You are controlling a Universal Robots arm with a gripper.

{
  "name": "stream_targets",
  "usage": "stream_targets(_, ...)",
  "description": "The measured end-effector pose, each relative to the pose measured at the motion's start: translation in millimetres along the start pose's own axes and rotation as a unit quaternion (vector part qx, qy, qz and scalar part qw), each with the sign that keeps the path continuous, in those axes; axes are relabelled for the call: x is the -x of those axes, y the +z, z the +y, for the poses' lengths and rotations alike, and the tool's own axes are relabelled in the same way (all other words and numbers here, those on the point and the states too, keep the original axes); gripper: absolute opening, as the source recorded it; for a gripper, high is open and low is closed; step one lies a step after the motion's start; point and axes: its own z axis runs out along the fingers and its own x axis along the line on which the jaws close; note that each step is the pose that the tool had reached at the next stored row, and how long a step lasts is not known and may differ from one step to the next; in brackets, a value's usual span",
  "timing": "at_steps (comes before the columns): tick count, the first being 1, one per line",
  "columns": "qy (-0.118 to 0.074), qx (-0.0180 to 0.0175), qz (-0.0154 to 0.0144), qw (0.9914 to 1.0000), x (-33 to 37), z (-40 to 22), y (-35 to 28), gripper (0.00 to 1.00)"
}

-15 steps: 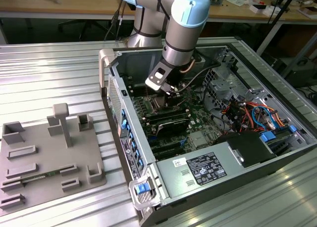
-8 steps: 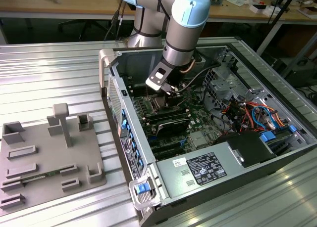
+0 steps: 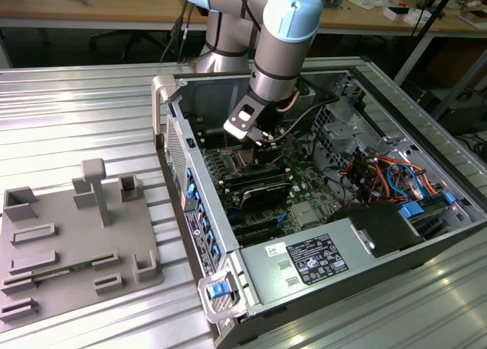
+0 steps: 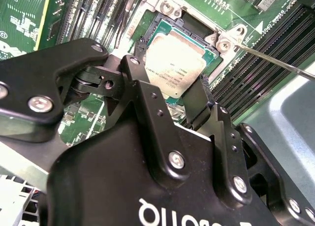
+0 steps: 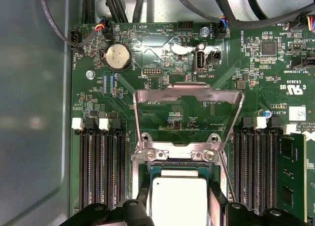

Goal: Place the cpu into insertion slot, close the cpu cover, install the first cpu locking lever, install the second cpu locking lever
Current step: 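Place the cpu into insertion slot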

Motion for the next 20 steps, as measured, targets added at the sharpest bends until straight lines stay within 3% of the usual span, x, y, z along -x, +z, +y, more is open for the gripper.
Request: stream_targets(20,0.0,0.0,-0.0001,1.0,0.1,1.0,0.1,0.55)
